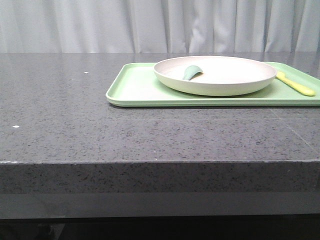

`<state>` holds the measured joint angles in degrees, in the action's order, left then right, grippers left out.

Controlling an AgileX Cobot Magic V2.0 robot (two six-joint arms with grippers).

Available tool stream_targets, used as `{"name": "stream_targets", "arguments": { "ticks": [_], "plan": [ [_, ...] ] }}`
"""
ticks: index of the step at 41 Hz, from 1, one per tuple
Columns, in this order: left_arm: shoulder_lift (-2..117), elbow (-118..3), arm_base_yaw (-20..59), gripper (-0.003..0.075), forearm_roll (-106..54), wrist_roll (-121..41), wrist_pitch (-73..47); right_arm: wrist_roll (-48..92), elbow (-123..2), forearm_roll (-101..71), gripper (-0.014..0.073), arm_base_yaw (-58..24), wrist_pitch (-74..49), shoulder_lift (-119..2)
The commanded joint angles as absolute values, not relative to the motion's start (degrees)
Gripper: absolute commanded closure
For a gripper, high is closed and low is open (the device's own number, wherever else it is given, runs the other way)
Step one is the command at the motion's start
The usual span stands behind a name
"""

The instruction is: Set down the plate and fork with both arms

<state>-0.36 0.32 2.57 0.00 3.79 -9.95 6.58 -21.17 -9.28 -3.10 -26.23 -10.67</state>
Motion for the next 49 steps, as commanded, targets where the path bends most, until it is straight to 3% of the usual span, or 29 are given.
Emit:
{"name": "stream_targets", "arguments": {
  "ticks": [1, 7, 20, 33, 49],
  "plan": [
    [-1.51, 0.53, 2.37, 0.0738, 0.0, 3.83, -4.82, 7.0, -22.48, -9.32, 0.0661, -3.04, -21.73, -11.27],
    [-1.51, 0.53, 2.37, 0.0738, 0.0, 3.83, -4.82, 7.0, -22.02, -9.32, 0.0661, -3.04, -21.19, -11.27],
    [-1.51, 0.53, 2.37, 0.0738, 0.0, 3.83, -4.82, 6.95, -9.69, -9.32, 0.0661, -1.65, -6.5, -6.63],
    [-1.51, 0.53, 2.37, 0.0738, 0.0, 3.83, -4.82, 3.01, 1.28, -9.28, 0.0661, -0.73, -6.03, 1.76],
    [-1.51, 0.53, 2.37, 0.0738, 0.0, 3.83, -4.92, 2.87, 1.38, -9.28, 0.0661, -0.73, -7.67, 1.65]
  ]
}}
